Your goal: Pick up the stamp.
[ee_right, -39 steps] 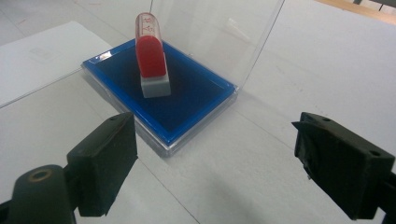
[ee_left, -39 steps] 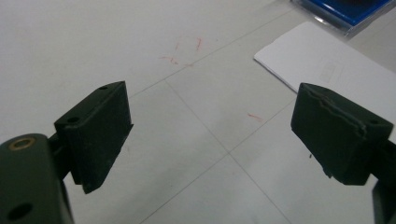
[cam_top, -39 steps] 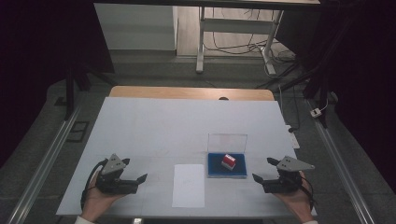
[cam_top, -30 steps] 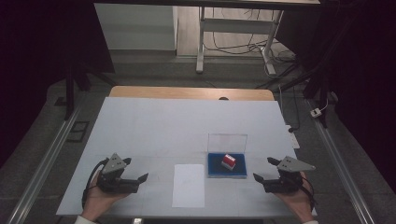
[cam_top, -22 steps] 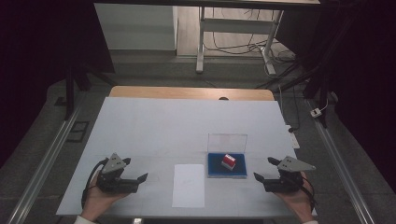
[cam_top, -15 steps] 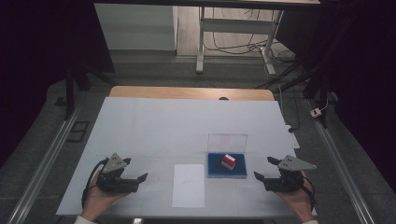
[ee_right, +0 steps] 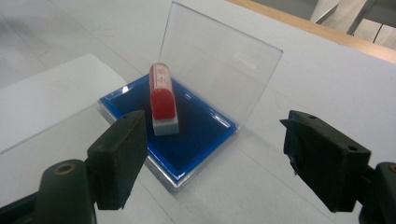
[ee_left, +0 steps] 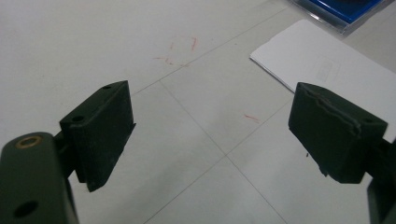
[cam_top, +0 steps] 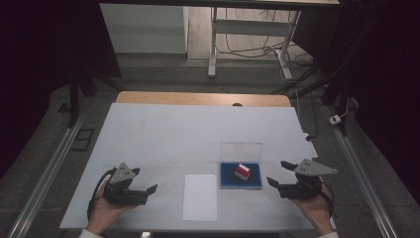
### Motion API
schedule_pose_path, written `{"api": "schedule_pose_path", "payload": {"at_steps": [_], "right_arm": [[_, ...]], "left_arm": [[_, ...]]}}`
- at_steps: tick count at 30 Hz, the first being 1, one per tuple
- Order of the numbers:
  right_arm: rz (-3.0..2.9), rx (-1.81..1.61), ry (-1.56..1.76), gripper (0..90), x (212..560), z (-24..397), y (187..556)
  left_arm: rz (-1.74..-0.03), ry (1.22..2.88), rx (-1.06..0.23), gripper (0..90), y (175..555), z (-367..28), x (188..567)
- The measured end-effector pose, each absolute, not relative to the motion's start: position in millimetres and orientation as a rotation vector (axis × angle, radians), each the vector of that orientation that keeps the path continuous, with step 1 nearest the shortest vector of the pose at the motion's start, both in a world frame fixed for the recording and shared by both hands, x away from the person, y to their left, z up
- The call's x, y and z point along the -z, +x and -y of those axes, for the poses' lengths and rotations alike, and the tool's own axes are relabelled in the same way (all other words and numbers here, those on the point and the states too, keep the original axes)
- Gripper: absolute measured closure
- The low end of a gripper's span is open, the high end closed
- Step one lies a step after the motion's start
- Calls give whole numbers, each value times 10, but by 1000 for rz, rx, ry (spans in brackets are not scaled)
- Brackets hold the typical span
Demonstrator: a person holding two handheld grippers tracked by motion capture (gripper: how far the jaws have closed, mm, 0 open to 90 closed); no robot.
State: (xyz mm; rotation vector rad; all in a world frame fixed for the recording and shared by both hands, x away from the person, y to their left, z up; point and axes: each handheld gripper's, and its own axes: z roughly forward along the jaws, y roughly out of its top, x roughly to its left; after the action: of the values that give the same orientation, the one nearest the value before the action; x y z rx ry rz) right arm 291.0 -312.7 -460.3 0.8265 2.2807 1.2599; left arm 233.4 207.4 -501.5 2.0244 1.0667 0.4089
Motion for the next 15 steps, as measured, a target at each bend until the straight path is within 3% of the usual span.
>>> {"api": "schedule_pose_path", "payload": {"at_steps": [15], "right_arm": [[-2327, -1241, 780, 239, 4313, 2921, 2943]], "left_arm": [[-1060, 2041, -388, 148, 2371, -2052, 5026]]}}
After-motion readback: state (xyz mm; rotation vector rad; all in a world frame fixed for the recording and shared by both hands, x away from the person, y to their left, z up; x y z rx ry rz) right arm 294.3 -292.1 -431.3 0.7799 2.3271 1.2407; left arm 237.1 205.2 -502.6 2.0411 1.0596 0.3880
